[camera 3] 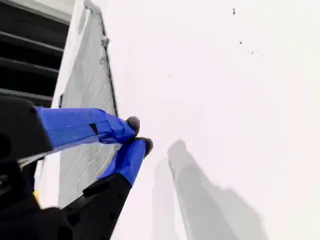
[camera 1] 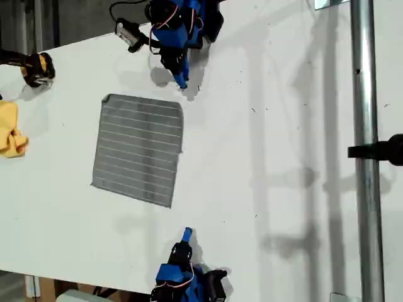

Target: Grasp corners of a towel and fold twice.

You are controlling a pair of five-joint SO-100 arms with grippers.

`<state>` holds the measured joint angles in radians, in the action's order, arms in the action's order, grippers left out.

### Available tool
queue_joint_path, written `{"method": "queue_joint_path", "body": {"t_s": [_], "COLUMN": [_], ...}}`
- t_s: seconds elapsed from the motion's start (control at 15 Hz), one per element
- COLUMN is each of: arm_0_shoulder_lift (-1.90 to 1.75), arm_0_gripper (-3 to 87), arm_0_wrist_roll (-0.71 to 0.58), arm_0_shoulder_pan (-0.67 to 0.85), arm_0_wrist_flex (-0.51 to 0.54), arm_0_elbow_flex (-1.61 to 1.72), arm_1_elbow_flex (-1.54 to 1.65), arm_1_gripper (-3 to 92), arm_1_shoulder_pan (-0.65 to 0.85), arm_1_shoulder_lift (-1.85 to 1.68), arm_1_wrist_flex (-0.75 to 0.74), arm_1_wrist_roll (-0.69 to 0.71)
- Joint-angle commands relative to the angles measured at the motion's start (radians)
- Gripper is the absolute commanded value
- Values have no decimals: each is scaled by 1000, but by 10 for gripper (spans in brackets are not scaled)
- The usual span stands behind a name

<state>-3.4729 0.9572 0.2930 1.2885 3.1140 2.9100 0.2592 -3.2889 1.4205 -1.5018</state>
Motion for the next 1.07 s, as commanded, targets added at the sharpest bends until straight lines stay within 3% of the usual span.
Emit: {"method": "queue_joint_path", "body": {"t_s": [0.0,0.47,0.8,1.0], "arm_0_shoulder_lift": [-3,-3,-3,-3], "arm_0_gripper": [-12,-12,-11,-10], "arm_0_wrist_roll": [408,407,407,407], "arm_0_shoulder_pan": [124,124,124,127], "arm_0_wrist_flex": [5,5,5,5], "arm_0_elbow_flex": [5,5,5,5], "arm_1_elbow_flex": [-72,-176,-538,-782], "arm_1_gripper": [-2,-2,-2,-2], "arm_1_shoulder_pan": [-97,-101,-95,-77], "arm_1_shoulder_lift": [0,32,535,792], "arm_1_wrist_flex": [8,2,-132,-114], "arm_1_wrist_roll": [-11,3,127,210]}}
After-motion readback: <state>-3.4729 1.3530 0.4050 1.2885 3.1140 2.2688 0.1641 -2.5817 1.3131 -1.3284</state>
